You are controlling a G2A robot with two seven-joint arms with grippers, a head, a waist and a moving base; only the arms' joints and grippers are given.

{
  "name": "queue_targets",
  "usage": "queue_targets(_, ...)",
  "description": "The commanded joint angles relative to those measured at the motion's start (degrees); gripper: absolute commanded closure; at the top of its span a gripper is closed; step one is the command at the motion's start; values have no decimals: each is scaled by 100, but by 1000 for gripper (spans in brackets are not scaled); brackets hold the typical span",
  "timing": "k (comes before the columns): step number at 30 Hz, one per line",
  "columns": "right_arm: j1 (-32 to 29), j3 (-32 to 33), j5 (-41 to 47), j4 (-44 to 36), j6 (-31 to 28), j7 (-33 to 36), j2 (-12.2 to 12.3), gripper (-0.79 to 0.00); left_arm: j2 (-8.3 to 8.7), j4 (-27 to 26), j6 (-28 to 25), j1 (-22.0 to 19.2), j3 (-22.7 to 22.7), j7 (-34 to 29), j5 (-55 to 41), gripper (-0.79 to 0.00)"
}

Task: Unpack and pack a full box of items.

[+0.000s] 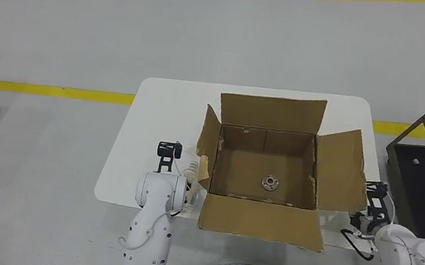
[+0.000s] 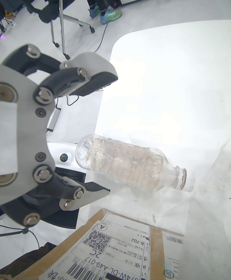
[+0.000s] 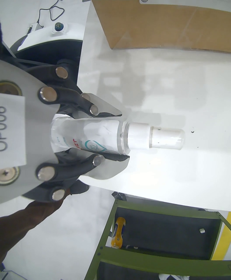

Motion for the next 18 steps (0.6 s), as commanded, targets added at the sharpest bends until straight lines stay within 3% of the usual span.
queue_targets(1,70,-51,-32,66,23,21,-2,-345,0,0,0,0,0,0,0,-785)
queue_targets(10,201,-85,2,230,7,34,-1,-440,0,0,0,0,0,0,0,-785)
queue_targets(12,204,-44,6,165,57,13,1,-517,0,0,0,0,0,0,0,-785)
queue_targets(14,151,111,147,-13,158,-75,2,-505,0,0,0,0,0,0,0,-785)
queue_targets(18,-120,810,652,-762,592,-327,2,-588,0,0,0,0,0,0,0,-785)
